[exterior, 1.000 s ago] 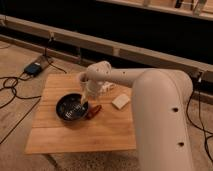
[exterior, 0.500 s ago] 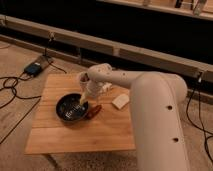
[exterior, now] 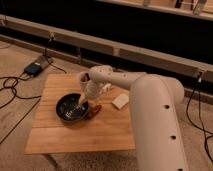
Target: Pick up the ceramic bowl
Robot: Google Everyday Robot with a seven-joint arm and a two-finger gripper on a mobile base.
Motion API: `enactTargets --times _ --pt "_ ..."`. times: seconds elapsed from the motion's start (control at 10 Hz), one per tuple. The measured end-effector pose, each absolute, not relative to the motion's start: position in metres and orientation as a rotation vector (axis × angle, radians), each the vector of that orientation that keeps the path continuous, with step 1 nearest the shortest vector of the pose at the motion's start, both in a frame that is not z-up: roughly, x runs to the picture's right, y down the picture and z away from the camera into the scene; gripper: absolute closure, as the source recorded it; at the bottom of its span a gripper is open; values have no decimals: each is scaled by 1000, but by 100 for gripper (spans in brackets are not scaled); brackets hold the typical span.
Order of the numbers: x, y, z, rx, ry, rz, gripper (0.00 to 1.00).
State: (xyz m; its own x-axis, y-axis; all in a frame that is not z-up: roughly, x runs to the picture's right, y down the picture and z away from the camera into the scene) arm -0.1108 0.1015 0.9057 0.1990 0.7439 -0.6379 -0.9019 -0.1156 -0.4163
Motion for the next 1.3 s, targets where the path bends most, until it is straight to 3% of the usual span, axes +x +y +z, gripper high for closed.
enactTargets --times 0.4,1.0,1.3 --pt "-115 104 912 -978 193 1437 37" --pt "-116 111 920 -1040 173 1452 95" --pt "-117 114 921 -1060 173 1455 100"
